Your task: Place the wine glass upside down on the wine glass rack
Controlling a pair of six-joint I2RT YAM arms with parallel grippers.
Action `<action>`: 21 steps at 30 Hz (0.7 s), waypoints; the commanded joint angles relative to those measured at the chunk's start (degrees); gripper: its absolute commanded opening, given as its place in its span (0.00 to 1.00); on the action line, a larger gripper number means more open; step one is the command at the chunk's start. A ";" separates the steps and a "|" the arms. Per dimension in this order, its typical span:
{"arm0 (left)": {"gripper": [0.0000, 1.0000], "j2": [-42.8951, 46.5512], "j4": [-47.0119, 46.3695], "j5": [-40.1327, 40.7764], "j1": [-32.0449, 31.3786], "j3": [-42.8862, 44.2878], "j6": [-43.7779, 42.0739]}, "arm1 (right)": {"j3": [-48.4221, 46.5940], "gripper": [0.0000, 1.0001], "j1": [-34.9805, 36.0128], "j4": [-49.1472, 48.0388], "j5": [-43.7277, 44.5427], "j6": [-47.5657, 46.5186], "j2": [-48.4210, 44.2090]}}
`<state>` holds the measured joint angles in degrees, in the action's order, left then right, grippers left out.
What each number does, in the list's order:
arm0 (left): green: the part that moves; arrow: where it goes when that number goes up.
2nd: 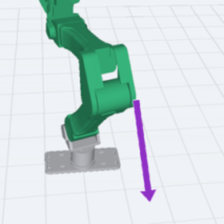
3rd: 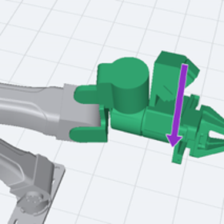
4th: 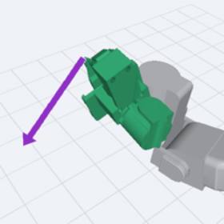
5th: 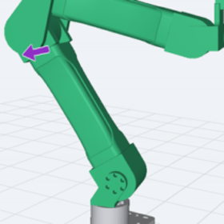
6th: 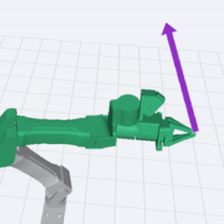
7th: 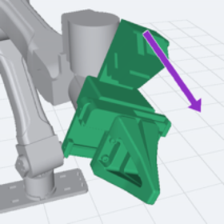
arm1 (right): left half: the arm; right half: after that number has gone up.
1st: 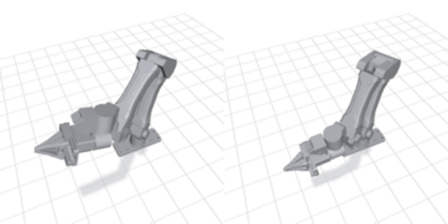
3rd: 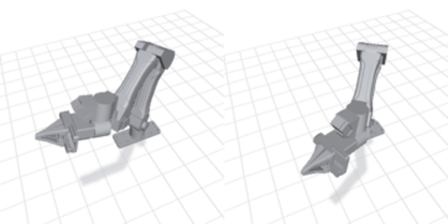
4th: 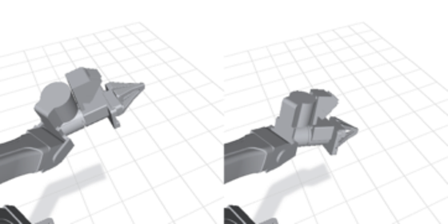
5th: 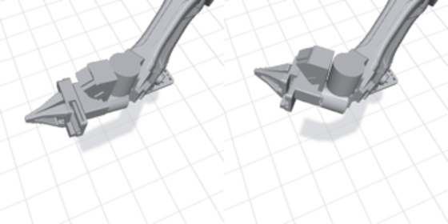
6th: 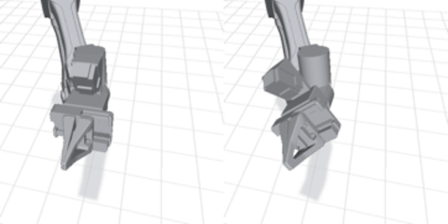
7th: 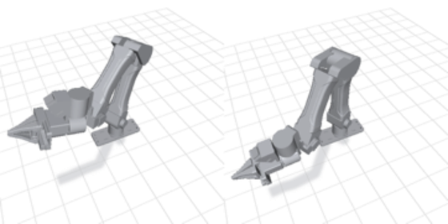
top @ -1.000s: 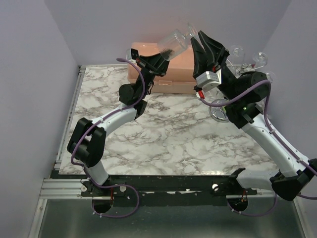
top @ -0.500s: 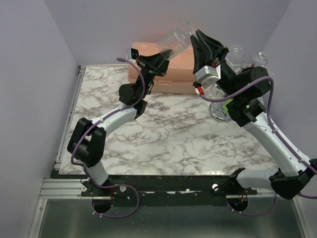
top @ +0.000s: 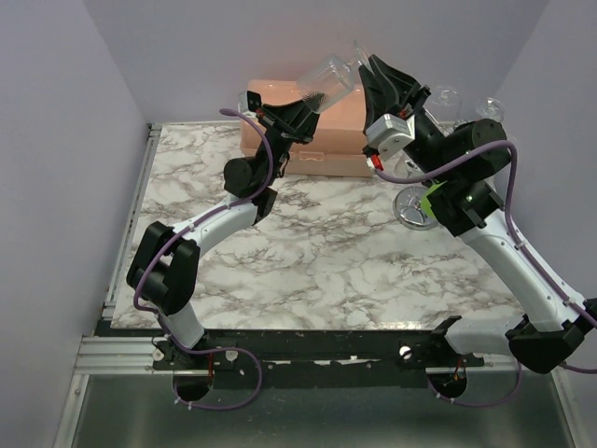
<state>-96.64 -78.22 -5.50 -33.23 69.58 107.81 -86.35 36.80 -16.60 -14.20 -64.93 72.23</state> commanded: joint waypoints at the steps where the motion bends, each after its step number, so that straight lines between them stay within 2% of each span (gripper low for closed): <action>1: 0.00 2.47 -6.87 -1.05 -0.24 1.78 0.60 | -3.22 0.29 0.19 2.31 3.49 2.75 0.58; 3: 0.00 2.34 -6.94 -1.09 -0.24 1.71 0.57 | -4.03 0.27 0.21 3.38 3.56 3.87 0.78; 7: 0.00 2.35 -7.05 -1.16 -0.26 1.61 0.56 | -4.31 0.15 0.21 4.55 3.01 3.85 0.79; 15: 0.00 2.34 -6.58 -1.60 -0.25 1.70 0.72 | -5.28 0.01 0.20 7.93 1.31 5.46 0.43; 16: 0.01 2.38 -6.57 -1.72 -0.26 1.65 0.82 | -5.39 0.00 0.21 7.92 1.24 5.74 0.46; 21: 0.23 3.08 -6.26 -1.65 -0.24 -0.02 1.18 | -6.75 0.00 0.18 8.19 2.54 6.86 1.49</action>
<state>-96.64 -78.15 -6.61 -33.26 69.58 107.96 -90.65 37.19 -10.28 -13.67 -59.13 72.77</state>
